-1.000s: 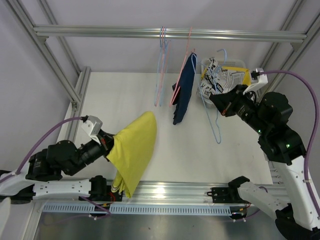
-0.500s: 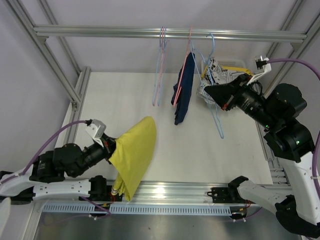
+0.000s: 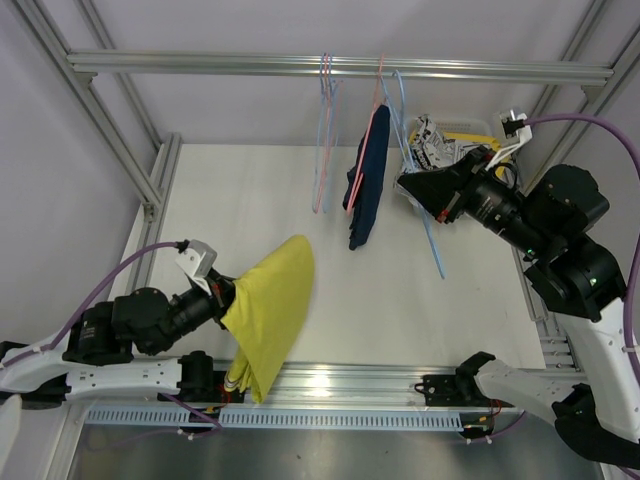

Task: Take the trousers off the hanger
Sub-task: Place the hanger at the clothesline.

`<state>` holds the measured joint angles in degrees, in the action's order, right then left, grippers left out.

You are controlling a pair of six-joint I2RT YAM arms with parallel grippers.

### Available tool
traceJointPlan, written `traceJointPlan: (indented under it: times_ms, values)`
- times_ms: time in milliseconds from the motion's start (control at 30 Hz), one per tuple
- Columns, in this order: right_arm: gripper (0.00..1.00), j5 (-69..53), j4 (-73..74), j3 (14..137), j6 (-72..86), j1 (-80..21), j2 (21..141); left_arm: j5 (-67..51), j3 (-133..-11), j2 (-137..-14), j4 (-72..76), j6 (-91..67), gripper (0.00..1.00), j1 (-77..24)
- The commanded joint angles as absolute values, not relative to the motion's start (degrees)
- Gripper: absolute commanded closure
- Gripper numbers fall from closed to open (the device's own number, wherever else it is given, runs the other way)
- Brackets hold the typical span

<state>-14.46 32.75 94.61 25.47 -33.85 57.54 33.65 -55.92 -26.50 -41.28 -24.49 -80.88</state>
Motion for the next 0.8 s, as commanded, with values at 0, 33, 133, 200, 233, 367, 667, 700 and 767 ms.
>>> traceJointPlan:
  times_ms: [0,33,133,200,233,367,667,700,767]
  values:
    - [1.0,-13.6,31.2,98.3,25.6,-34.9,57.4,33.2,-56.7,-26.4,-32.3,-26.1,0.99,-81.1]
    - [1.0,-12.9,32.0,98.8,25.6,-35.1,57.2,33.2,-56.8,-26.5,-32.3,-26.1,0.99,-81.1]
    - [1.0,-12.4,32.8,98.6,25.8,-35.3,56.4,32.8,-57.0,-26.6,-32.3,-26.5,0.99,-81.1]
    - [1.0,-12.0,33.0,98.1,26.0,-35.3,55.9,32.7,-56.7,-26.7,-32.2,-26.8,0.99,-81.1]
    - [1.0,-11.8,33.1,97.9,26.3,-35.3,55.6,32.3,-56.8,-26.9,-32.1,-26.9,0.99,-81.1]
    - [1.0,-11.7,33.0,97.5,27.0,-35.4,54.1,32.1,-56.6,-27.1,-32.0,-27.2,0.99,-81.1]
    - [1.0,-13.1,29.4,92.6,29.5,-35.5,53.8,31.6,-56.1,-27.7,-31.4,-27.8,0.99,-81.1]
    - [1.0,-13.1,28.5,91.9,29.8,-35.6,54.1,31.6,-56.0,-27.7,-31.5,-27.9,0.99,-81.1]
    - [1.0,-13.4,27.5,90.4,30.5,-35.8,54.5,31.5,-55.8,-27.6,-31.4,-28.1,0.99,-81.1]
